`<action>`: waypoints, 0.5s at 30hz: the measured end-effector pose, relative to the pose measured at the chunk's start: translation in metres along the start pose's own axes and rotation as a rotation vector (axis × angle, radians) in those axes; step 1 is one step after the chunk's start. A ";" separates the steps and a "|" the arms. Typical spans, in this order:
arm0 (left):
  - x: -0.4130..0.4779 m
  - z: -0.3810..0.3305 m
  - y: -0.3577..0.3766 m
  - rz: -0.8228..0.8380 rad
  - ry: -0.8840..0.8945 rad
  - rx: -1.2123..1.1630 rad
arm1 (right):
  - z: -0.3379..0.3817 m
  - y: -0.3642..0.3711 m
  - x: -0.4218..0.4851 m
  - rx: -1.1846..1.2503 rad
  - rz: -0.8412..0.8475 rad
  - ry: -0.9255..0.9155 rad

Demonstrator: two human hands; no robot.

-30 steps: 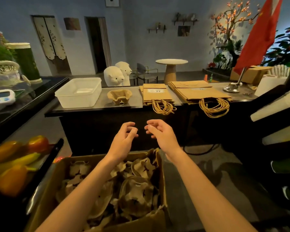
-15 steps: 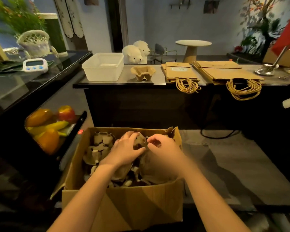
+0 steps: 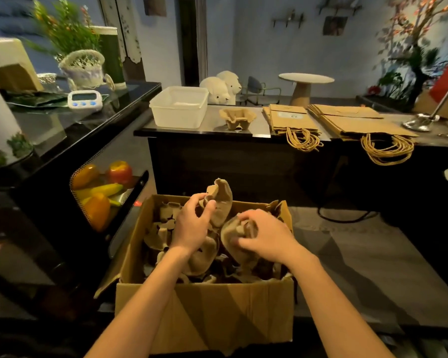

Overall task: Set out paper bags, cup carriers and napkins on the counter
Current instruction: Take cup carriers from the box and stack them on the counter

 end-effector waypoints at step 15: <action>0.019 0.009 -0.014 -0.068 -0.320 -0.423 | 0.015 0.009 0.029 1.378 -0.195 0.073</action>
Point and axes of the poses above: each hand's wrist, its own x-axis towards the middle knuckle, its own y-axis out of the palm, z = x × y, the point moved 2 cm from there along x, towards the middle knuckle, and after that the axes turned 3 degrees about z, right-handed, at the moved point
